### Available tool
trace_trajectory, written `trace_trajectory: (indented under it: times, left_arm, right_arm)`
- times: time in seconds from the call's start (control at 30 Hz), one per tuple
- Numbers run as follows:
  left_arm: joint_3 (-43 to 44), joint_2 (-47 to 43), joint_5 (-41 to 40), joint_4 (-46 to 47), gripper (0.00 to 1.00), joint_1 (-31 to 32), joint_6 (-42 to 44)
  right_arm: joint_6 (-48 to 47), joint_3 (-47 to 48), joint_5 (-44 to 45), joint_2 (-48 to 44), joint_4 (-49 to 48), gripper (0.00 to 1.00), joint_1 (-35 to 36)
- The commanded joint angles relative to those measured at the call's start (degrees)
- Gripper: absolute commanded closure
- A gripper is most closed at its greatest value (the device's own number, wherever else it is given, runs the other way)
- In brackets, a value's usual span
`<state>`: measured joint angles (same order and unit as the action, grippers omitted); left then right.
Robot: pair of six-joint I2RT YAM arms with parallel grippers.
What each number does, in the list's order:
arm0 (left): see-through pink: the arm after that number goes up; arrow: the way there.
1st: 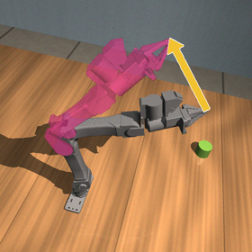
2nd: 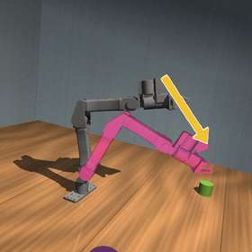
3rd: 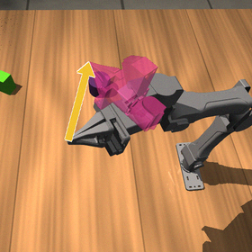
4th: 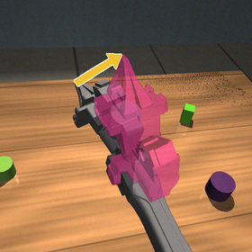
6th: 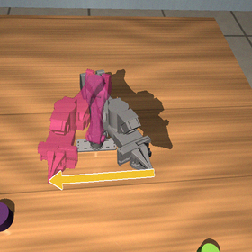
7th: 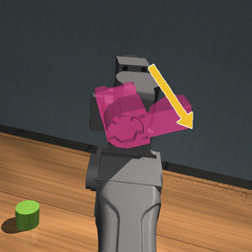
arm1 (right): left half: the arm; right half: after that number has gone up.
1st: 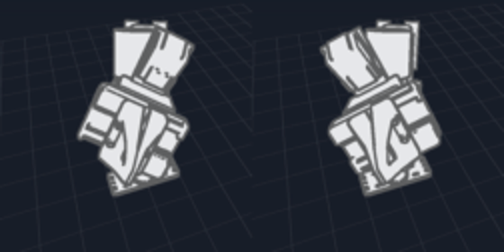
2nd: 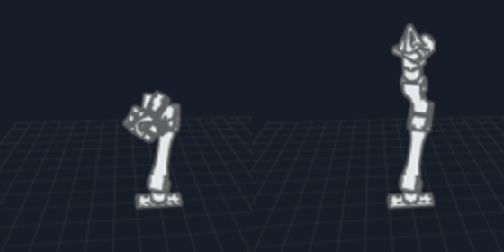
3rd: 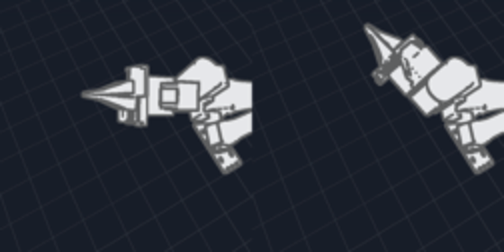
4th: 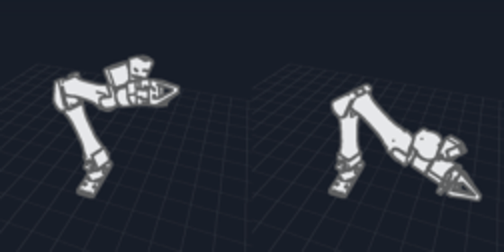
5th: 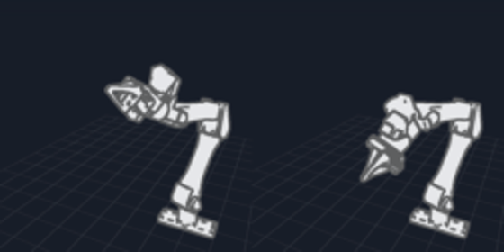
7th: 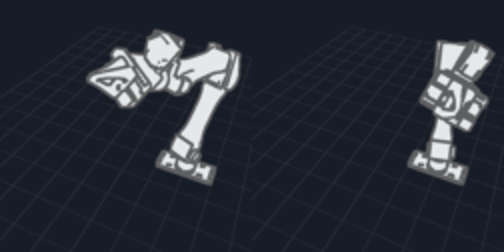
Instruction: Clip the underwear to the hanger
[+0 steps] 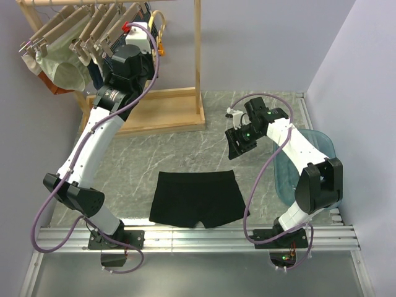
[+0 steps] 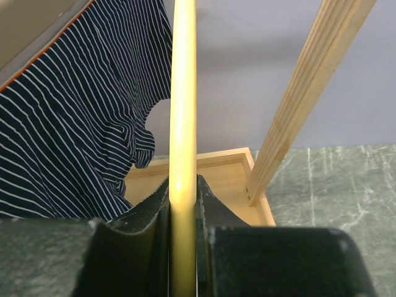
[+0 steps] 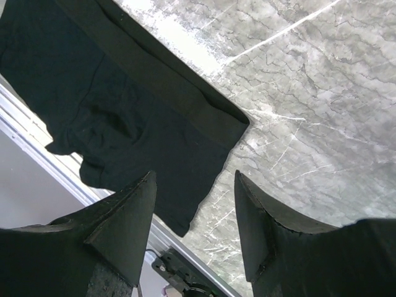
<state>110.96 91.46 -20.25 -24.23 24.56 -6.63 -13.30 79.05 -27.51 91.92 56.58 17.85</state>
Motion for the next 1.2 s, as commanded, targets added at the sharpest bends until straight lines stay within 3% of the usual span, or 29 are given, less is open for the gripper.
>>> trace_trajectory:
  times: [0.0,0.3,0.47,0.63,0.87,1.03,1.17]
  left_arm:
    - [3.4,-2.8,0.3,9.7,1.00,-0.2,4.0]
    - [3.4,-6.4,4.2,10.2,1.00,-0.2,6.0]
    - [0.8,-11.2,5.6,10.6,1.00,-0.2,11.9]
    - [-0.7,-13.5,6.6,7.1,1.00,-0.2,11.8]
    - [-13.0,-22.7,10.8,3.6,1.00,-0.2,11.6]
    - [-17.5,-27.8,14.4,-4.7,1.00,-0.3,8.7]
    - [-23.7,-34.2,22.9,-8.1,1.00,-0.3,7.2]
  right_arm:
    - [0.0,-0.4,-1.1,-2.9,-1.1,0.40,-0.4]
    - [-0.3,-0.2,-0.4,-3.7,-0.7,0.40,-0.5]
    - [-1.3,0.6,0.6,-4.7,0.1,0.39,-0.6]
    - [-1.6,4.1,0.2,-3.0,2.0,0.39,-0.6]
    - [-3.7,8.4,1.3,-2.6,3.5,0.38,-0.6]
    - [-4.7,11.8,3.1,-5.0,0.8,0.39,-0.6]
    - [-5.2,14.5,3.8,-7.6,-4.4,0.39,-0.6]
